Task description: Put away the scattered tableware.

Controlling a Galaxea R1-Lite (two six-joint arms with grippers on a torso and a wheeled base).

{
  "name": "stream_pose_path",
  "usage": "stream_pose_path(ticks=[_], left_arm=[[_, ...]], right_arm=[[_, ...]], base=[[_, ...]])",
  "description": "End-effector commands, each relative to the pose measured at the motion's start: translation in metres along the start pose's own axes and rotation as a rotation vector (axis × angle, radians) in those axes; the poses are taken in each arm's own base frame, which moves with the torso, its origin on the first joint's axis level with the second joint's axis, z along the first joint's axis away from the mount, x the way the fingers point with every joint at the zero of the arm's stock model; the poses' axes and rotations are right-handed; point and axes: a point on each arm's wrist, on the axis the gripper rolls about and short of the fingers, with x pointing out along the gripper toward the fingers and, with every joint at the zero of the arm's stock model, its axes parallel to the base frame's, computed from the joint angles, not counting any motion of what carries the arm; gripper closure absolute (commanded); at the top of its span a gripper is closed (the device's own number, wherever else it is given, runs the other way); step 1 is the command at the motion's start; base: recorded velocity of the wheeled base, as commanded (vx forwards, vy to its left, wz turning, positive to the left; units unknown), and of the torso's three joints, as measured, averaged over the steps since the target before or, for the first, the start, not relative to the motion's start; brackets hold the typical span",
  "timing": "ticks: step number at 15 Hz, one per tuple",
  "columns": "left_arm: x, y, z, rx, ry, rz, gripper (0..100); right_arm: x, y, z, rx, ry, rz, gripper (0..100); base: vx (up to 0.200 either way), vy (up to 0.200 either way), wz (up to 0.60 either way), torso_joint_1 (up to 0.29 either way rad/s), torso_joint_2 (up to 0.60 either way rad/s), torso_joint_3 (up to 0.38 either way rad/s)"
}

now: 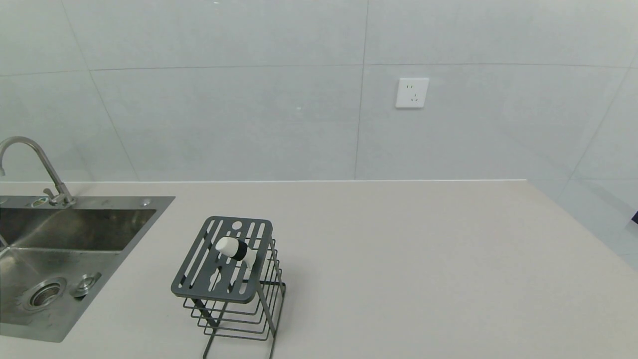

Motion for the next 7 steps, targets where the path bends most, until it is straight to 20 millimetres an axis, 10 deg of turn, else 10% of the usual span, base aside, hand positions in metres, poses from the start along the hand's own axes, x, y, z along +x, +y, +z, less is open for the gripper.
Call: stream_pose_path(ticks=[1, 7], left_arm=[[-0.0001, 0.0, -0.0013, -0.002, -0.002, 0.0, 0], [-0.0001, 0.0, -0.0013, -0.002, -0.002, 0.002, 0]], right_arm=[[0.0001, 0.0, -0.0001, 0.0, 0.001, 0.001, 100], [0.0001, 0.0, -0.0001, 0.001, 0.001, 0.002, 100]], base=[[0.0, 0.0, 0.0, 0.0, 0.0, 0.0], [0.0, 0.0, 0.0, 0.0, 0.0, 0.0]])
